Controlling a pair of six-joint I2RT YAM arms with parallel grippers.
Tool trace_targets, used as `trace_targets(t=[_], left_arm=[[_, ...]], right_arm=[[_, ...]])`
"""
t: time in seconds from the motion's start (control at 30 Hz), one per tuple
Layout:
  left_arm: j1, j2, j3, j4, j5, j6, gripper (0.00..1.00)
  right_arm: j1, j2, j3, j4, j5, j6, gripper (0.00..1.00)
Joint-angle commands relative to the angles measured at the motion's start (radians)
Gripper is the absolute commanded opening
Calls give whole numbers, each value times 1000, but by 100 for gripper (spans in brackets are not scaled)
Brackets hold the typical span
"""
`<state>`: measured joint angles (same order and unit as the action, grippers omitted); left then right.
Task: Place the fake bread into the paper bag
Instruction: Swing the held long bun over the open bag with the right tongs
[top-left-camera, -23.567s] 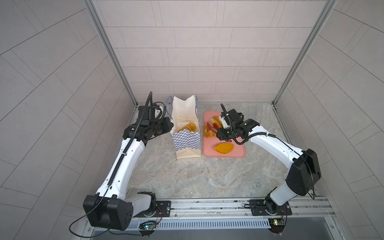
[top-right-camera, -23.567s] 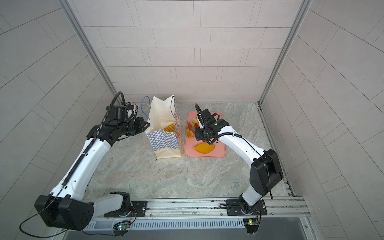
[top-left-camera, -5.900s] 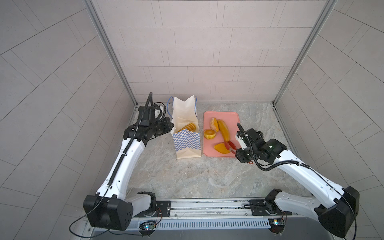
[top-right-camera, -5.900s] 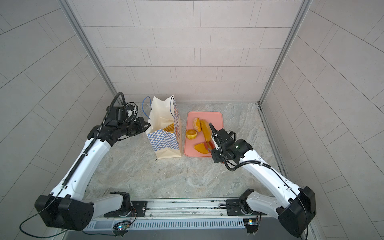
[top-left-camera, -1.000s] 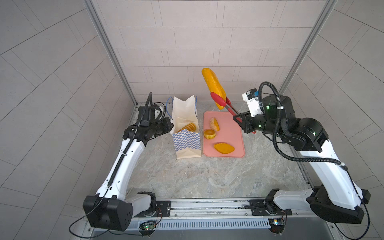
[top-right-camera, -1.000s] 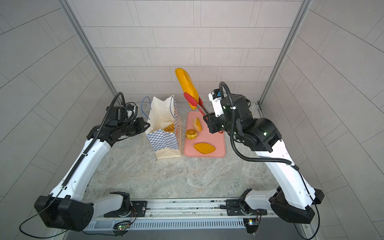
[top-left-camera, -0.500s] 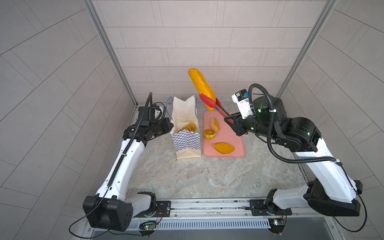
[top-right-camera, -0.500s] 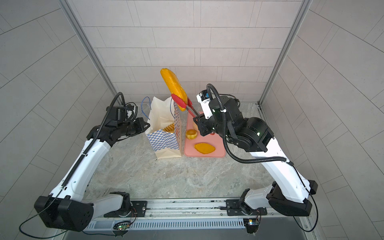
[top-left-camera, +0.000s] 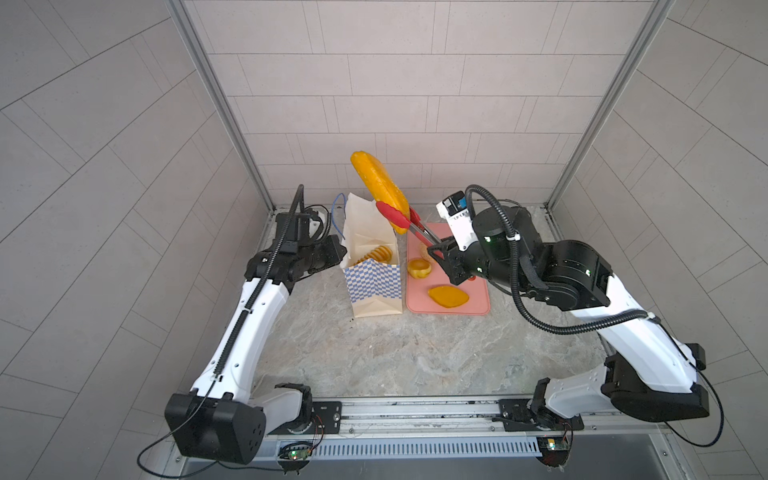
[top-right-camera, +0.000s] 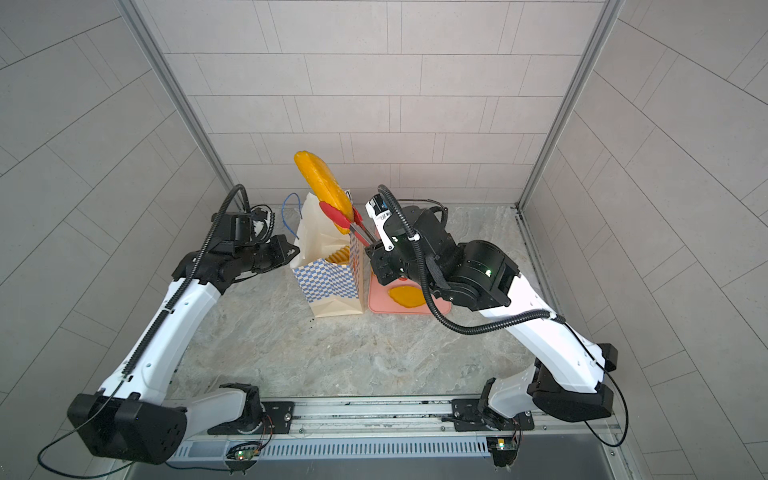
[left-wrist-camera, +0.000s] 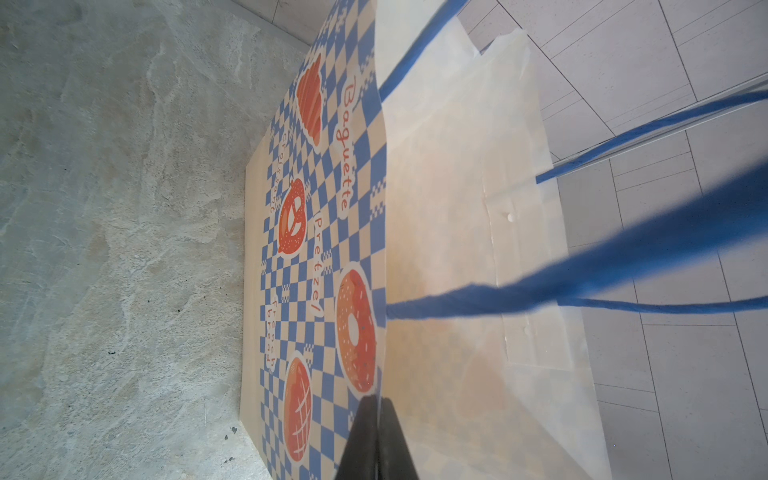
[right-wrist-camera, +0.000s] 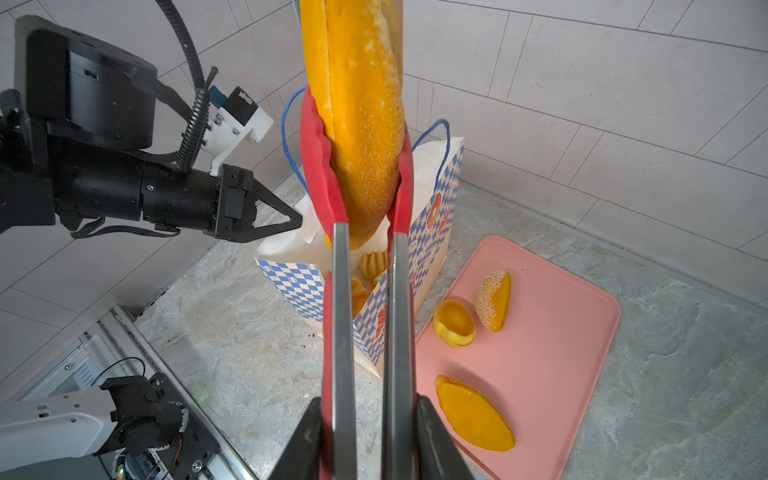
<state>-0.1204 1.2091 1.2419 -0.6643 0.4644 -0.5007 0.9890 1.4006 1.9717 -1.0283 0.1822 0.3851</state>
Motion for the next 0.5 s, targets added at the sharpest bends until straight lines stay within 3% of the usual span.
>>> trace_targets(t=[0.0,0.47], left_arm=[[-5,-26,21,2,-3,-3,0],[-4,-30,10,3,-3,1,0]], right_arm=[[24,-3,-5,90,66,38,31],[74,35,-74,123,127,88,33]])
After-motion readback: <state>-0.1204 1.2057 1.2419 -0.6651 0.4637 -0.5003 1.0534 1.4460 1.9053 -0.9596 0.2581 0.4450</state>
